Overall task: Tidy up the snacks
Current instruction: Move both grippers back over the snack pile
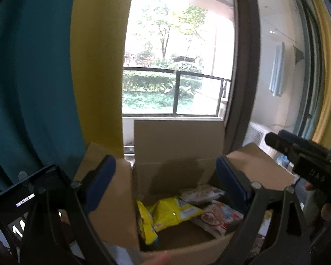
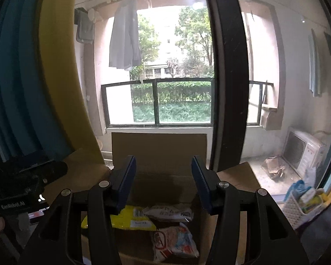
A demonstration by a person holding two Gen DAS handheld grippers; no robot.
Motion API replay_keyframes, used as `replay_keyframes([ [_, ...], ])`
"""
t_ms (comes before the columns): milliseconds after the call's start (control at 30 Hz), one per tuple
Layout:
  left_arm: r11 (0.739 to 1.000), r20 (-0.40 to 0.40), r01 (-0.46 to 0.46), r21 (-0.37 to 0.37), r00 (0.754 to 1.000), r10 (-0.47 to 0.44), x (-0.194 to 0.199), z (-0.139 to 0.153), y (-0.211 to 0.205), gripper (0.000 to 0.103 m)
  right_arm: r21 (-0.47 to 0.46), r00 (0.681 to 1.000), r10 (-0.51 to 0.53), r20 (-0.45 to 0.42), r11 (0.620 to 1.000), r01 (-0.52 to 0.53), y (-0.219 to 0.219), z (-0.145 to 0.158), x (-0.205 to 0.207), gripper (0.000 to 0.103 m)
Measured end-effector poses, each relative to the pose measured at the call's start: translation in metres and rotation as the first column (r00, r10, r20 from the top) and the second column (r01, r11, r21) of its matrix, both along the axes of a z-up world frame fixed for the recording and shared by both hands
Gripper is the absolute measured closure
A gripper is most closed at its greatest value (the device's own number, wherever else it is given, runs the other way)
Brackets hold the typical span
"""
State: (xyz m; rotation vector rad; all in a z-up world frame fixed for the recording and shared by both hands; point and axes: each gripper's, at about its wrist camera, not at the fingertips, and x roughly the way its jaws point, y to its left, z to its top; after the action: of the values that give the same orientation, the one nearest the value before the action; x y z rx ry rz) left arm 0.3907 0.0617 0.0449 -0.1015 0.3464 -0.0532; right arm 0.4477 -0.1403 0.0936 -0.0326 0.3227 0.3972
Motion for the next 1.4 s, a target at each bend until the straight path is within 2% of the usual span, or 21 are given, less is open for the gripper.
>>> replay_keyframes([
  [367, 0.998, 0.036, 0.039, 0.044, 0.999, -0.04, -0.07, 0.024, -0.027, 0.01, 0.019, 0.999, 0.014, 0.029, 1.0, -0.014, -0.028, 0.02, -0.064, 0.048],
  [700, 0.995, 0.044, 0.08, 0.057, 0.996, -0.082, -0.127, 0.017, -0.039, 0.01, -0.014, 0.999, 0.031, 0.031, 0.999, -0.031, -0.051, 0.023, -0.119, 0.048],
  [933, 0.989, 0.044, 0.131, 0.066, 0.99, -0.134, -0.16, 0.006, -0.047, 0.01, -0.062, 0.998, 0.062, -0.009, 0.996, -0.062, -0.059, 0.007, -0.151, 0.048],
  [1133, 0.982, 0.0, 0.184, 0.032, 0.983, -0.184, -0.182, -0.01, -0.05, 0.01, -0.099, 0.996, 0.07, -0.057, 0.992, -0.076, -0.062, -0.014, -0.178, 0.048],
  [1400, 0.97, -0.049, 0.239, 0.049, 0.97, -0.237, -0.213, -0.03, -0.062, 0.01, -0.1, 0.992, 0.042, -0.121, 0.993, -0.055, -0.074, -0.049, -0.194, 0.048],
])
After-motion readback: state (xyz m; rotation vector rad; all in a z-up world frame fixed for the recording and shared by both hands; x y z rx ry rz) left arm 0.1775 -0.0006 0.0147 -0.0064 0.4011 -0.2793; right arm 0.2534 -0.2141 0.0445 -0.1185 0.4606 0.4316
